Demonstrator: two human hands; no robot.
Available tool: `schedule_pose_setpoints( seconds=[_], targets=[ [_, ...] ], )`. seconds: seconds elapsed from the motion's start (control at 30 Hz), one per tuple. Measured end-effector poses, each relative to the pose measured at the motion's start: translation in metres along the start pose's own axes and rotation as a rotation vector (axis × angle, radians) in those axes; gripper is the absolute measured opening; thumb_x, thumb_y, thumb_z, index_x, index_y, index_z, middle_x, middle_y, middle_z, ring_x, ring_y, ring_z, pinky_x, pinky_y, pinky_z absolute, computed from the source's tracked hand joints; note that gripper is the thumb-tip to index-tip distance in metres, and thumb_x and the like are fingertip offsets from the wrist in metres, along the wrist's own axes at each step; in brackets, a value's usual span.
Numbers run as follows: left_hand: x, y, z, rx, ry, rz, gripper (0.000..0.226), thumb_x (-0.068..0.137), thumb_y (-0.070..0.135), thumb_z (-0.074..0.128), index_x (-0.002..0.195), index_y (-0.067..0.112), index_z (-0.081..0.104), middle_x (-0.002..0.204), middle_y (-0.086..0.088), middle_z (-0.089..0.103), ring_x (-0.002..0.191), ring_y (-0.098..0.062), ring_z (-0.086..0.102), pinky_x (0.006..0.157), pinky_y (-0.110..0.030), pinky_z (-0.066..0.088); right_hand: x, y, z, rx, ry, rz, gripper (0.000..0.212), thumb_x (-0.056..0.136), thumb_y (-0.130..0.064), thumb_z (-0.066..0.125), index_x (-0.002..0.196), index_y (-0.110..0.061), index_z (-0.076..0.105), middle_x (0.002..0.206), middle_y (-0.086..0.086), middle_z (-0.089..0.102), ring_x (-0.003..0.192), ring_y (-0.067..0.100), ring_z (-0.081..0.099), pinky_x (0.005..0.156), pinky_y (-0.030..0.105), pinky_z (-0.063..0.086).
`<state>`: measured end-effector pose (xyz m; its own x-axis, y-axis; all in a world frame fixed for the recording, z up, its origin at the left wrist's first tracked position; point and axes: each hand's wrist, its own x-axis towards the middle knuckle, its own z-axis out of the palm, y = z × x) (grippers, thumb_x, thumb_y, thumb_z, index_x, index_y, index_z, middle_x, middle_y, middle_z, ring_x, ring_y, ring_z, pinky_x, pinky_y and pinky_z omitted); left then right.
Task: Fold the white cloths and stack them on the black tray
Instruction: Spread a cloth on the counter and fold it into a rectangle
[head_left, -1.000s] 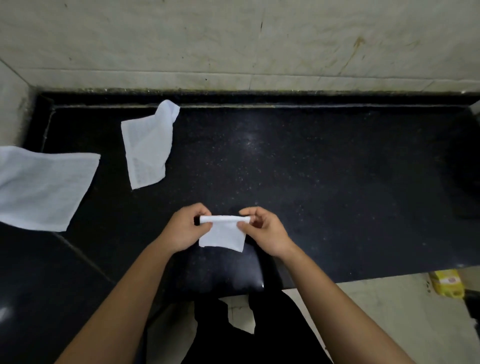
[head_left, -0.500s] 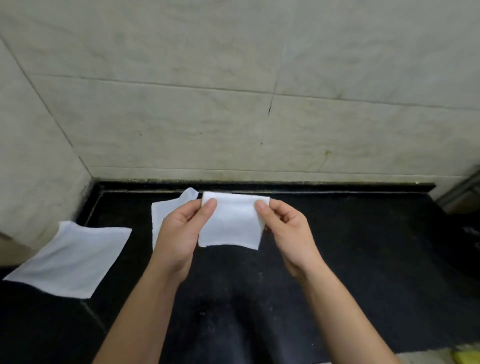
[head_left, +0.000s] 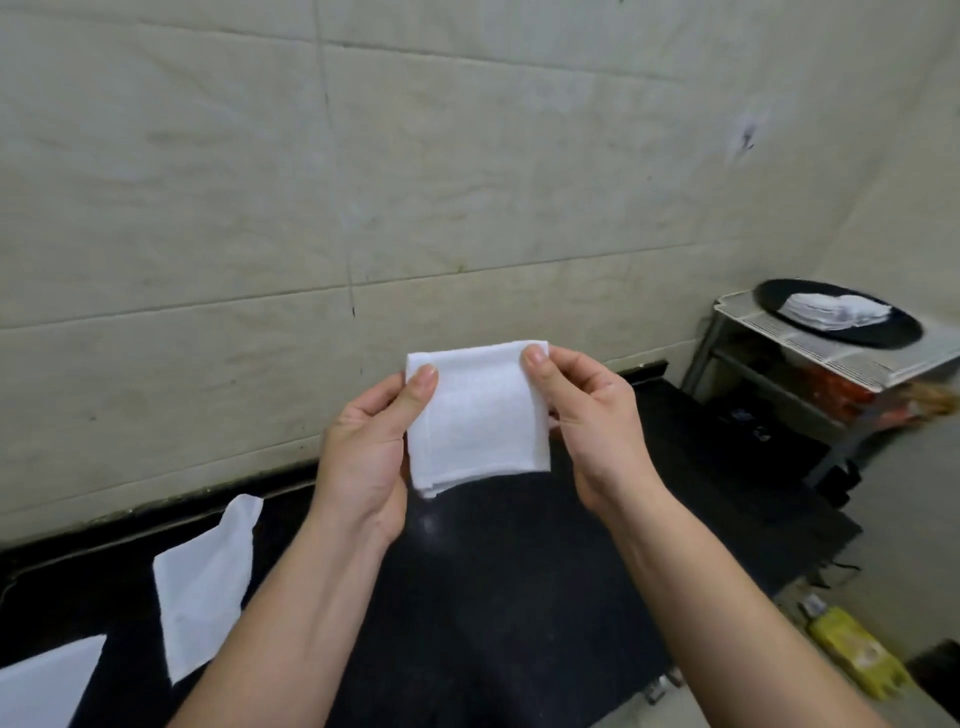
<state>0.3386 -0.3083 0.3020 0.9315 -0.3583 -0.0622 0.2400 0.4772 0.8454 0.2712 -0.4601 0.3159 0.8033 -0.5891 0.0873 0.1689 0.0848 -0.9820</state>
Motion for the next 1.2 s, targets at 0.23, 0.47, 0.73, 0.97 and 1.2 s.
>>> schedule_pose_setpoints(
  seconds=[0.23, 0.47, 0.73, 0.97, 1.2],
  targets=[
    [-0.04, -0.065, 0.148, 0.066, -0.139, 0.022, 0.029, 0.08, 0.022, 0.073, 0.101, 0.002, 0.072, 0.093, -0.014, 0.074, 0.078, -0.023, 0.07, 0.068, -0.035, 0.059, -0.011, -0.041, -0.16, 0.056, 0.134, -0.121, 0.021, 0.088, -0.031, 0.075, 0.099, -0.014, 0.077, 0.098, 0.011, 0.076, 0.087, 0.019, 0.069, 0.086, 0.048, 0.057],
    [-0.061, -0.171, 0.301, 0.287, -0.398, -0.171, 0.029, 0.08, 0.028, 0.073, 0.101, 0.008, 0.073, 0.095, -0.011, 0.072, 0.081, -0.022, 0.067, 0.07, -0.033, 0.054, -0.022, -0.068, -0.371, -0.107, 0.206, -0.053, 0.02, 0.096, -0.03, 0.065, 0.106, -0.014, 0.072, 0.089, -0.001, 0.075, 0.081, 0.015, 0.067, 0.08, 0.046, 0.057],
    [-0.06, -0.27, 0.424, 0.586, -0.636, -0.317, 0.026, 0.09, 0.027, 0.069, 0.109, 0.01, 0.071, 0.1, -0.009, 0.075, 0.082, -0.023, 0.07, 0.069, -0.036, 0.059, -0.03, -0.072, -0.544, -0.258, 0.339, 0.038, 0.019, 0.098, -0.033, 0.061, 0.105, -0.017, 0.069, 0.074, -0.006, 0.069, 0.061, 0.005, 0.065, 0.048, 0.023, 0.05],
    [-0.019, -0.341, 0.493, 0.589, -0.684, -0.368, 0.02, 0.089, 0.026, 0.069, 0.103, 0.013, 0.074, 0.099, -0.011, 0.076, 0.082, -0.025, 0.071, 0.076, -0.043, 0.059, 0.017, -0.059, -0.623, -0.258, 0.419, 0.1, 0.021, 0.099, -0.033, 0.061, 0.107, -0.016, 0.069, 0.068, -0.009, 0.066, 0.06, 0.006, 0.063, 0.047, 0.024, 0.05],
    [0.075, -0.41, 0.591, 0.484, -0.715, -0.414, 0.016, 0.093, 0.024, 0.066, 0.102, 0.011, 0.071, 0.097, -0.012, 0.076, 0.08, -0.024, 0.072, 0.069, -0.04, 0.06, 0.14, -0.065, -0.71, -0.32, 0.49, 0.11, 0.019, 0.096, -0.035, 0.064, 0.104, -0.019, 0.07, 0.086, 0.006, 0.068, 0.07, 0.019, 0.062, 0.056, 0.031, 0.05]
  ],
)
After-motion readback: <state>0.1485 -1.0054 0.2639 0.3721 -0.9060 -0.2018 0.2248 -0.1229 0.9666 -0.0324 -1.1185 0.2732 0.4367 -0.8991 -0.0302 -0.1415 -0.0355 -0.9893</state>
